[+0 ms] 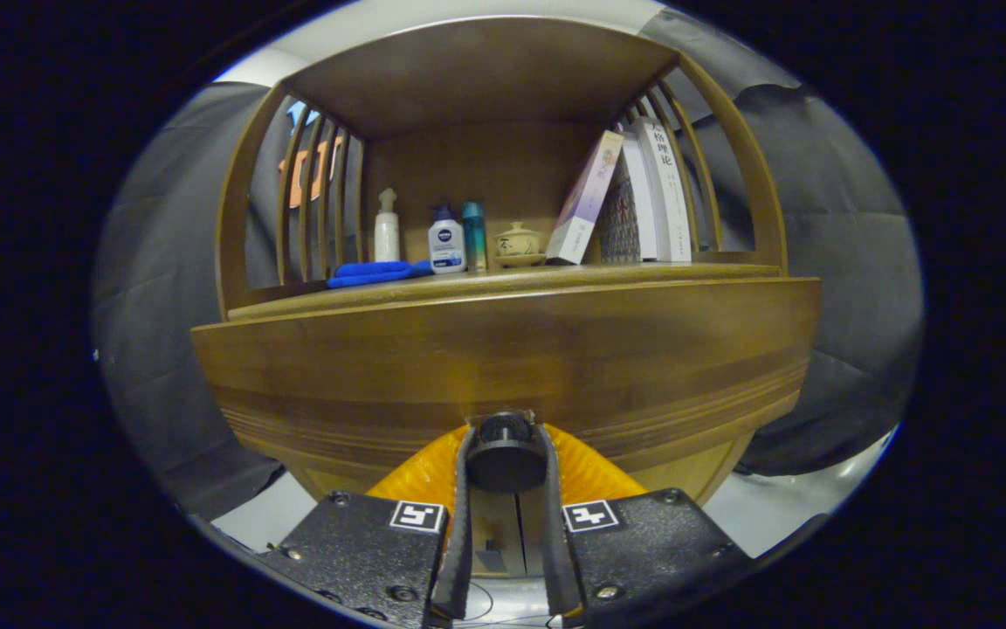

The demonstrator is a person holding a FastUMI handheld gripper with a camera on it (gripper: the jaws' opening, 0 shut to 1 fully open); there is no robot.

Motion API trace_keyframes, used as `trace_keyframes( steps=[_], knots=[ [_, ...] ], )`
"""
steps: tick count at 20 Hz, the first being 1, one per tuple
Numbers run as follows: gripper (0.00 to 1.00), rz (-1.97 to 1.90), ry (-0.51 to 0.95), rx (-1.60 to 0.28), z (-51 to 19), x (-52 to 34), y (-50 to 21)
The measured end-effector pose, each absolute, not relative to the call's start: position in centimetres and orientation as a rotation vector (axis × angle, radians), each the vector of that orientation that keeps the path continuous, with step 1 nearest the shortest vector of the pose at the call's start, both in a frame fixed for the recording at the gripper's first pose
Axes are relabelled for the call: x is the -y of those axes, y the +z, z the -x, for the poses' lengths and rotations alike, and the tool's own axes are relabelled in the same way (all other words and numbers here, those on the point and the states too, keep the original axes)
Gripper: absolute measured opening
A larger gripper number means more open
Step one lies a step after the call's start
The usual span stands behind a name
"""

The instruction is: Pull open the drawer, take out the items inside it, and place them on the countertop above the cabinet.

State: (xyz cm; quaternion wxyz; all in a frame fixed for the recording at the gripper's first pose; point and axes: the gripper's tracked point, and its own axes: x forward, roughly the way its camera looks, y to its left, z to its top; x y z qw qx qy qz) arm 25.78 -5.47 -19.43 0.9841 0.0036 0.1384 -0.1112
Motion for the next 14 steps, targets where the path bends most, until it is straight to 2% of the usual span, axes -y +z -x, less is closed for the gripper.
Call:
trace_keyframes(
  steps=[14],
  knots=[
    [0.36,-0.02,-0.161,-0.322,-14.2,3.2,-19.9]
  ],
)
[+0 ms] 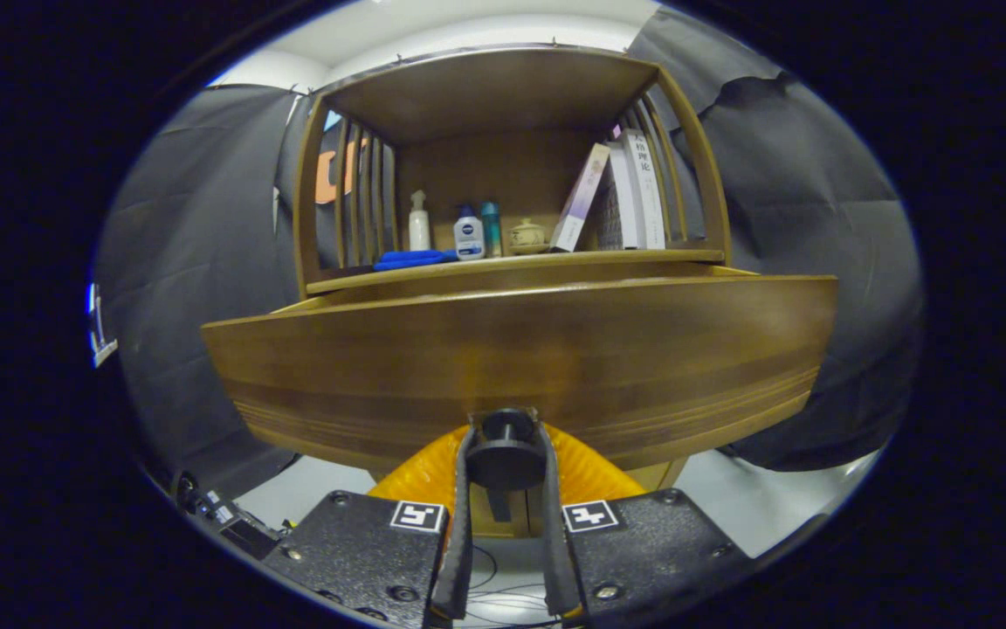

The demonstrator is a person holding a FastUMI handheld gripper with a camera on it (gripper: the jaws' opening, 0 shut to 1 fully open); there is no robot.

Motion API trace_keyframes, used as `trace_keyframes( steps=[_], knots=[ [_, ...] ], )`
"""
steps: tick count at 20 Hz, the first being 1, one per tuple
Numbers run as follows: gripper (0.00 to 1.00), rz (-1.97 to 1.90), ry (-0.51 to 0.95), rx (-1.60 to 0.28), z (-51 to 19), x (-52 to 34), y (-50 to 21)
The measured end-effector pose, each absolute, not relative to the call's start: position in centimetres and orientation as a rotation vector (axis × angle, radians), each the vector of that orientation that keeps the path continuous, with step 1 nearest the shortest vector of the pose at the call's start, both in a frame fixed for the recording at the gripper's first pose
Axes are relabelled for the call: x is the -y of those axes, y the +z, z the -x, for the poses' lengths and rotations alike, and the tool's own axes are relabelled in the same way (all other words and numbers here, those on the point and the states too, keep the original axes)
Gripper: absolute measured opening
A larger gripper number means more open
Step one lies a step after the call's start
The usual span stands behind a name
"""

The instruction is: Pull open the drawer, take out the items inside it, and place them on the countertop above the cabinet.

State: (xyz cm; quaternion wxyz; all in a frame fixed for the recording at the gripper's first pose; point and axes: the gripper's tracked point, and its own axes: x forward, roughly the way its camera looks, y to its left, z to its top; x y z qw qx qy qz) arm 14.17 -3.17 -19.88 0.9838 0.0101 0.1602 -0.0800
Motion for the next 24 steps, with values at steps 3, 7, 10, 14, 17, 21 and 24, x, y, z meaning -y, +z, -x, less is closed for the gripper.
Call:
trace_keyframes(
  steps=[3,7,10,14,17,21,24],
  knots=[
    [0.36,-0.026,-0.152,-0.335,-12.3,2.9,-20.0],
    [0.36,-0.024,-0.133,-0.355,-9.4,2.8,-20.7],
    [0.36,-0.031,-0.116,-0.376,-7.4,2.5,-21.0],
    [0.36,-0.026,-0.095,-0.401,-5.4,1.9,-21.6],
    [0.36,-0.015,-0.087,-0.418,-4.7,1.6,-21.9],
    [0.37,-0.024,-0.091,-0.462,-4.6,1.6,-22.0],
    [0.48,0.045,-0.105,-0.438,-3.9,1.5,-20.2]
  ],
)
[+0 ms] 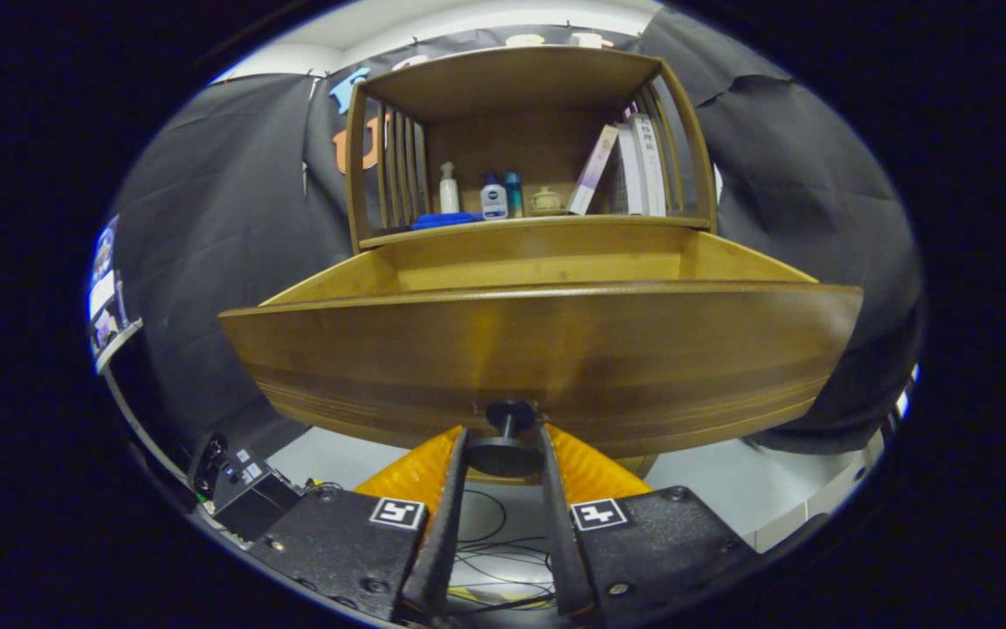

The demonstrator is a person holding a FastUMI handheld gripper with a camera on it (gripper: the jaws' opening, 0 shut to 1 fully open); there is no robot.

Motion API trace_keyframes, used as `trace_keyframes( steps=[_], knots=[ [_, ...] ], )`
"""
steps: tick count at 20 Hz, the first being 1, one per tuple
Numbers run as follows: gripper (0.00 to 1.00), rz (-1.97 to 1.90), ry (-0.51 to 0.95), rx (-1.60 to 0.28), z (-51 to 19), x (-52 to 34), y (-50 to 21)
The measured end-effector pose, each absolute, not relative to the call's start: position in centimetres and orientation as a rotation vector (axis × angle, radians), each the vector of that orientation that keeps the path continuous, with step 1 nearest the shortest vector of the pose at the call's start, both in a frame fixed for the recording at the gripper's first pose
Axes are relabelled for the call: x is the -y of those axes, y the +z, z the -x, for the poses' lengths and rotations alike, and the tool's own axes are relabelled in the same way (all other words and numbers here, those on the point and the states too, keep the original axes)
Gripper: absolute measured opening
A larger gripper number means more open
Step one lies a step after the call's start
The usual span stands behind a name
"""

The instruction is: Pull open the drawer, take out the items inside it, and place them on the countertop above the cabinet.

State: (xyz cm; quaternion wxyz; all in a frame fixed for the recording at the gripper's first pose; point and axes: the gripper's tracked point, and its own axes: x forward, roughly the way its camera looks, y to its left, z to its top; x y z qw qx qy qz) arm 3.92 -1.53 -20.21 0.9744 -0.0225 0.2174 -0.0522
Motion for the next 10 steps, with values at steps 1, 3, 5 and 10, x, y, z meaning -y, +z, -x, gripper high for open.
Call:
trace_keyframes(
  steps=[1,3,5,10],
  knots=[
    [0.51,0.089,-0.104,-0.437,-3.6,1.5,-19.5],
    [0.6,0.133,-0.077,-0.449,-3.0,0.9,-18.1],
    [0.69,0.107,-0.057,-0.454,-2.4,0.1,-16.2],
    [0.79,0.028,-0.051,-0.467,-4.2,0.0,-11.6]
  ],
)
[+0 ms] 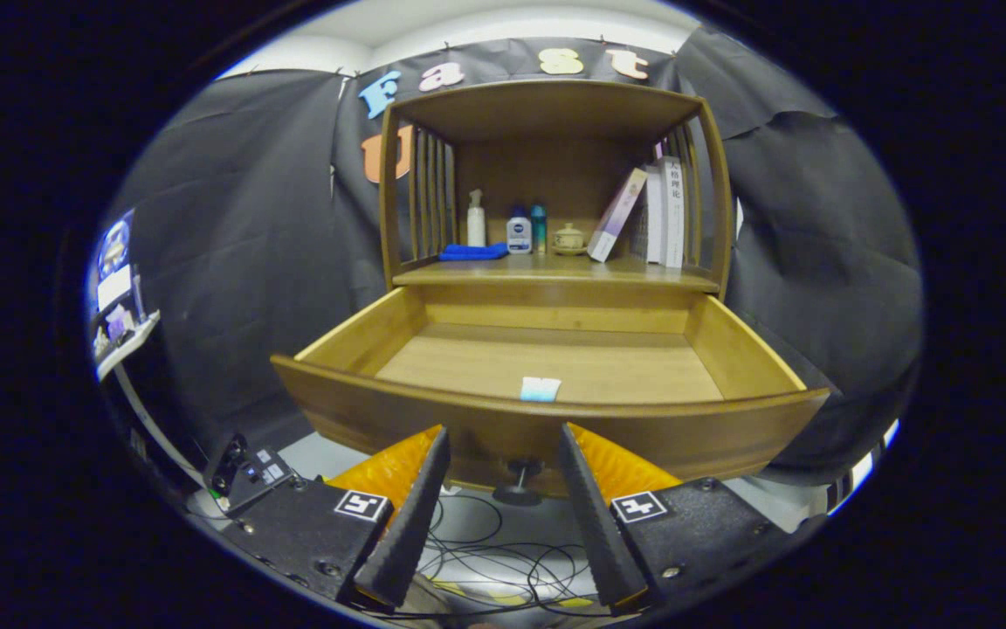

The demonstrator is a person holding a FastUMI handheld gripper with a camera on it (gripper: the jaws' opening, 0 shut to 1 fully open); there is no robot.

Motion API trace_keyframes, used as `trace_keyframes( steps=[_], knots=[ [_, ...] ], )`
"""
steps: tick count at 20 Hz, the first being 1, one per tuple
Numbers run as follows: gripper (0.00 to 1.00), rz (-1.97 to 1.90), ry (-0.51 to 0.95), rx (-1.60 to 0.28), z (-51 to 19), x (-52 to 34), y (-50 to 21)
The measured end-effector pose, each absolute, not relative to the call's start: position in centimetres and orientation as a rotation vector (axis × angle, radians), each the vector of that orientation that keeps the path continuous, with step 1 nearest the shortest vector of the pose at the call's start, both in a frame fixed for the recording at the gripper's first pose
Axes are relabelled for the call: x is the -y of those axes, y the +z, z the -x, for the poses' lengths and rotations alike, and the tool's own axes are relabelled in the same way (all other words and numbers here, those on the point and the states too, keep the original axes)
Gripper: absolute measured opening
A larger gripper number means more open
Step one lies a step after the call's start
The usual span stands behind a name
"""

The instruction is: Pull open the drawer, take out the items inside it, and place them on the countertop above the cabinet.

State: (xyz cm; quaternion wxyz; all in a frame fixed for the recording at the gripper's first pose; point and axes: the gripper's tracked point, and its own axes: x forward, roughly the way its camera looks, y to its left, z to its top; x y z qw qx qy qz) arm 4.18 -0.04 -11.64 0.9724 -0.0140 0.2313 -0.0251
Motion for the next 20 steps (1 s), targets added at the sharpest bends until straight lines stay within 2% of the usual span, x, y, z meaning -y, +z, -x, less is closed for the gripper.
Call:
trace_keyframes(
  steps=[4,8,20],
  knots=[
    [0.82,0.012,-0.019,-0.525,-7.5,0.4,-10.0],
    [0.86,-0.021,0.042,-0.703,-10.4,0.4,-11.7],
    [0.87,-0.064,-0.053,-1.153,-15.3,3.0,-18.2]
  ],
)
